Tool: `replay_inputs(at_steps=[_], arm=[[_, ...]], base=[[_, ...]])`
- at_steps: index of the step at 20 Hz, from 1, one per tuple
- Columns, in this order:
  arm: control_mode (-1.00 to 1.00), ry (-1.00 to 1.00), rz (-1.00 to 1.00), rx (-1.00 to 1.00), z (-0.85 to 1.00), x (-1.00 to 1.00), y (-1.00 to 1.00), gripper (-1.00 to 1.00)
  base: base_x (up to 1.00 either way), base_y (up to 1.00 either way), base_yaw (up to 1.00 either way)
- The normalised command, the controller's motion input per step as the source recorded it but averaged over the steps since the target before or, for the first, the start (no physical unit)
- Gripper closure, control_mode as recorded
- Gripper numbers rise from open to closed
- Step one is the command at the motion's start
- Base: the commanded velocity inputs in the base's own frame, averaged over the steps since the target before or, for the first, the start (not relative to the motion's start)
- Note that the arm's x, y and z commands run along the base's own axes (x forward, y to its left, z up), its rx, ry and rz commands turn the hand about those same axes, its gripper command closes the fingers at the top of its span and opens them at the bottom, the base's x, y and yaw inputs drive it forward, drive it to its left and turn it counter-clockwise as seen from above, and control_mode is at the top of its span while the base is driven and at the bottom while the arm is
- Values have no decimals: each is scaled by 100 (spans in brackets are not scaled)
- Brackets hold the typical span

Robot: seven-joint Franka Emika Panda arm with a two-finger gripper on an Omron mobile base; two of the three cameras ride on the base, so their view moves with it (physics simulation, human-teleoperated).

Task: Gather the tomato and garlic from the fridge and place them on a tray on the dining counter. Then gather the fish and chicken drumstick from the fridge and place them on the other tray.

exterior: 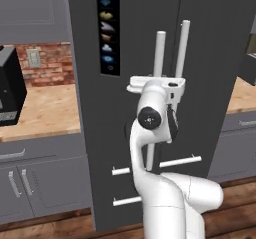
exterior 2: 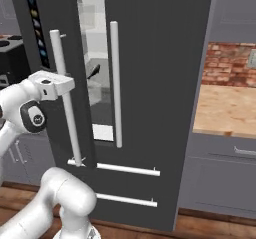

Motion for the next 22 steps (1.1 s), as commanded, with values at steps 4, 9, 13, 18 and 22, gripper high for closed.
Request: replay_inputs(at_steps=[4,9,13,18,22], arm=[[-100,5,-27,-1,0,-61,50,100],[-100,8,-29,-2,0,-59,58,100],[-100,10,-27,-2,0,-51,53,100],[-100,11,-27,-3,0,-45,52,100],[-100,9,-27,-4,0,-41,54,100]], base=[[0,0,0],[0,0,0],[0,0,0],[0,0,0],[0,0,0]])
